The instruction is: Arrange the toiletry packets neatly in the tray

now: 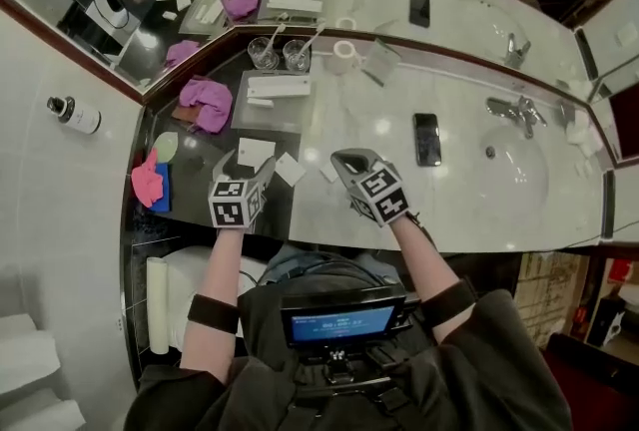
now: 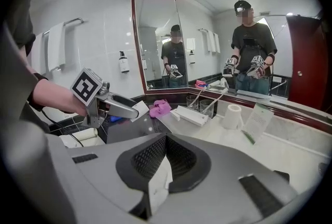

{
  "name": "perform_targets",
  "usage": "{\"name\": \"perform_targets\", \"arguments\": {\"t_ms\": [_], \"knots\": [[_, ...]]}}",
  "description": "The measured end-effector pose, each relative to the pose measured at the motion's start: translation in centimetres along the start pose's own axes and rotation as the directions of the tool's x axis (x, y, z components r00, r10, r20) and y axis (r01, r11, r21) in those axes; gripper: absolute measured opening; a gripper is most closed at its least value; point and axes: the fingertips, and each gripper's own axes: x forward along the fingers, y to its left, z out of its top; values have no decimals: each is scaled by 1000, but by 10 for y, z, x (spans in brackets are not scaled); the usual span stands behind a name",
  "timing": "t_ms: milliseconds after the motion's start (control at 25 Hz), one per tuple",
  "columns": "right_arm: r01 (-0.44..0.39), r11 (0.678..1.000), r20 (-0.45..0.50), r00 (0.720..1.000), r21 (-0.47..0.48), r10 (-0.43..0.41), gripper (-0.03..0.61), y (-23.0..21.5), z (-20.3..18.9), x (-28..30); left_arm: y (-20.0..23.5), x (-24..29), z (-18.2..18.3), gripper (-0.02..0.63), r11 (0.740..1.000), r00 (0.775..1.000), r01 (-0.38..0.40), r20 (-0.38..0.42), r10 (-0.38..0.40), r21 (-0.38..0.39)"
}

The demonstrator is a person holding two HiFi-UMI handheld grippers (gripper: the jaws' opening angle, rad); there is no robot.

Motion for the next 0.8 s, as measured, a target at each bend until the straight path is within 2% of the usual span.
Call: {"name": "perform_targets", "arguments": {"t_ms": [320, 560, 800], "knots": [[-76, 997, -44, 996, -29, 74, 12, 39, 9, 51, 73, -5, -39, 365, 995, 995, -69, -71, 64, -74], [-110, 993, -90, 990, -48, 106, 12, 55, 13, 82, 111, 16, -62, 367, 990, 991, -80, -117, 66, -120], [-117, 991, -121, 987, -67, 108, 12, 57, 20, 96, 126, 42, -81, 367, 987, 986, -70, -163, 46, -143]]}}
